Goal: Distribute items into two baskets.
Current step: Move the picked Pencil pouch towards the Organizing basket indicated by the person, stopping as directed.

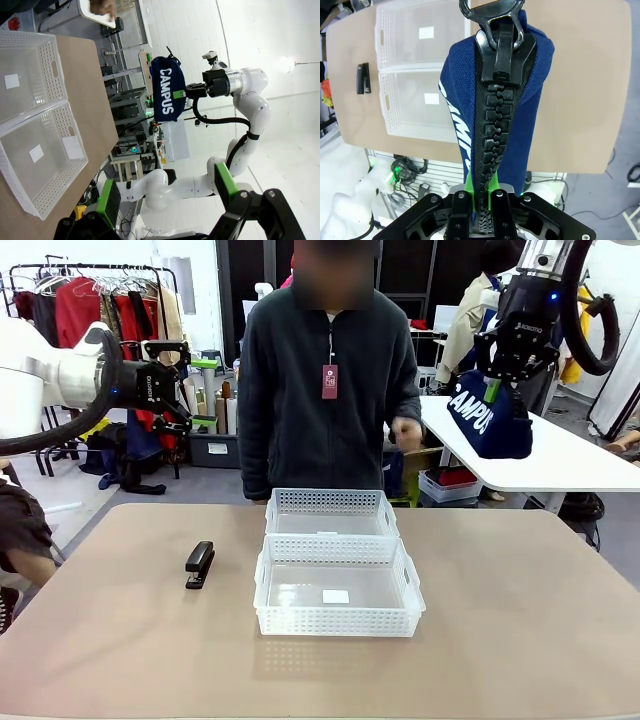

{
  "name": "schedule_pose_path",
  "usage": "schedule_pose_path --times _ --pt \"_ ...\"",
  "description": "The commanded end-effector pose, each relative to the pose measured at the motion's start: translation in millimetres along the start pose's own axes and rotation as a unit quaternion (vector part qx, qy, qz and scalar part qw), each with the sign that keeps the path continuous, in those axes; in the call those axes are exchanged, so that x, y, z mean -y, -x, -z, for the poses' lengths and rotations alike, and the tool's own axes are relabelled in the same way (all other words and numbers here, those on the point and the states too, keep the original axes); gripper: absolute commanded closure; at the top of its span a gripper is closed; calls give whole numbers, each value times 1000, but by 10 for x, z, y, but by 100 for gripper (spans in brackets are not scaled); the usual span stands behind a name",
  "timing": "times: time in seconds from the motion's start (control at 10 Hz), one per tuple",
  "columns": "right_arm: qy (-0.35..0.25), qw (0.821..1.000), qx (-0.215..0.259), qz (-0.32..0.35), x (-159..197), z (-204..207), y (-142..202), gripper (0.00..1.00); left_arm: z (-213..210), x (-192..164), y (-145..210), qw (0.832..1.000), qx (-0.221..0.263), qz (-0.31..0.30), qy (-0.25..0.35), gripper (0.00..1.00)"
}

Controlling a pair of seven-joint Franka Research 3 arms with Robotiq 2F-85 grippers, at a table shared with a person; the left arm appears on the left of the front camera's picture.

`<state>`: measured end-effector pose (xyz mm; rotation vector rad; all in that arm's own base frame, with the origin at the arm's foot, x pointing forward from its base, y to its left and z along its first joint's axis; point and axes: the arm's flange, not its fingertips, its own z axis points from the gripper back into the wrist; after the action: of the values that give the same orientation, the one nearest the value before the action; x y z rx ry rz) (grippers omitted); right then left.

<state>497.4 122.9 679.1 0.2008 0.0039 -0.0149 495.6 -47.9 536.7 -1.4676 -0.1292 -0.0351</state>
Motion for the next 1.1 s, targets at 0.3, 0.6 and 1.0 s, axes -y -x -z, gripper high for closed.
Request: schedule_pose_path --times 0.3,0.6,1.0 --pt "2 1000 1 -1 -5 -6 26 100 -10 19 -2 1000 3 2 0 0" --pt "2 1000 1 -1 -5 -6 26 100 -10 19 -2 1000 3 2 0 0" --pt "2 1000 1 -1 -5 -6 26 100 -10 19 -2 1000 3 2 0 0"
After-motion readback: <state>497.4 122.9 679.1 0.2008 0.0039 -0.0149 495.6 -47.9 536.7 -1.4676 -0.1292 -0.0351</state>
